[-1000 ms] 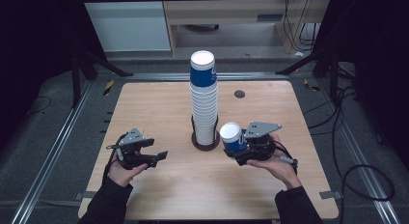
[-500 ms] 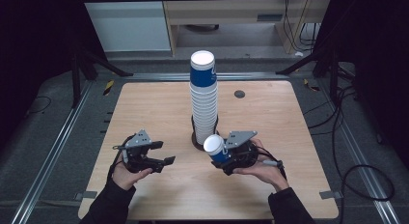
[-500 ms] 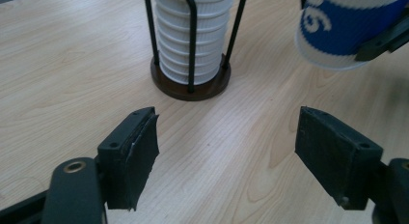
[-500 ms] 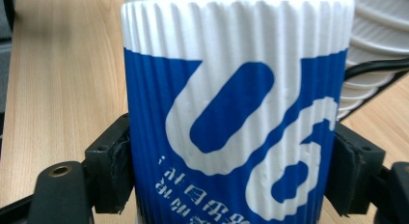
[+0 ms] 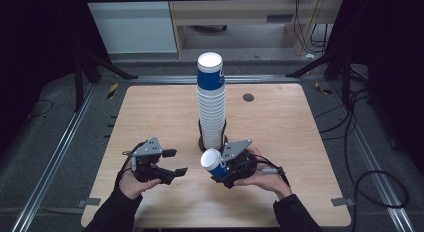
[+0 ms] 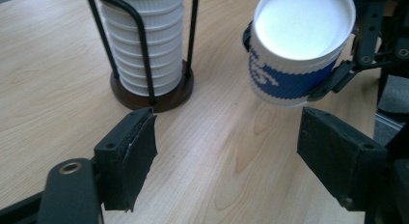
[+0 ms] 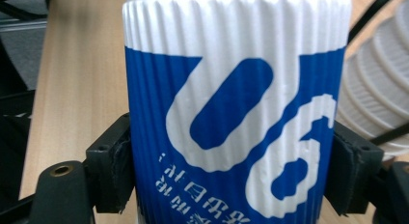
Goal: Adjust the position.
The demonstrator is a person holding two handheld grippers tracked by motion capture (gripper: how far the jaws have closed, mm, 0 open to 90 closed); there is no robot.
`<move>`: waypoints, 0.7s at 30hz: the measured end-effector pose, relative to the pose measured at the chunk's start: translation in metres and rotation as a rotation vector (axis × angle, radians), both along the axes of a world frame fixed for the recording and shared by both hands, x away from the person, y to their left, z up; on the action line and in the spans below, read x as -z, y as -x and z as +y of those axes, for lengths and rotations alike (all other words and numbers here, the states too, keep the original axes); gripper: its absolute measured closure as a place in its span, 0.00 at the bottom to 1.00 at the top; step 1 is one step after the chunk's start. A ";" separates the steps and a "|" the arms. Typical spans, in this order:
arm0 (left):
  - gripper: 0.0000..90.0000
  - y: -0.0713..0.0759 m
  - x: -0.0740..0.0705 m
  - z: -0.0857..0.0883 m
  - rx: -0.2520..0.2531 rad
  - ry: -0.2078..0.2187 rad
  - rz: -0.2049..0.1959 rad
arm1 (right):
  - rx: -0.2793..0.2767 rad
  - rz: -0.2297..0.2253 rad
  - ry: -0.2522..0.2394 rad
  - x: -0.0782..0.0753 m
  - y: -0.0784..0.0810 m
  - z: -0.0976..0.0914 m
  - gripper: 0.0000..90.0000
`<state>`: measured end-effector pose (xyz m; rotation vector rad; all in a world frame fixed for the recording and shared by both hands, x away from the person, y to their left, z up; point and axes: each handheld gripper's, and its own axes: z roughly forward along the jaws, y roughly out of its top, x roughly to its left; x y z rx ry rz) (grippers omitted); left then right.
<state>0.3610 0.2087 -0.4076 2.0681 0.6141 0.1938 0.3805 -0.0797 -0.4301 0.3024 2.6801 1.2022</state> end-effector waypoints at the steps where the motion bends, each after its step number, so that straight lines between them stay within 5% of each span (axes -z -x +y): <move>1: 0.23 0.001 0.000 -0.002 0.010 0.000 0.001 | -0.006 -0.002 0.002 0.001 0.000 0.001 0.23; 21: 0.20 0.002 -0.001 -0.028 0.114 -0.013 0.033 | -0.073 -0.009 0.016 0.009 0.002 0.023 0.23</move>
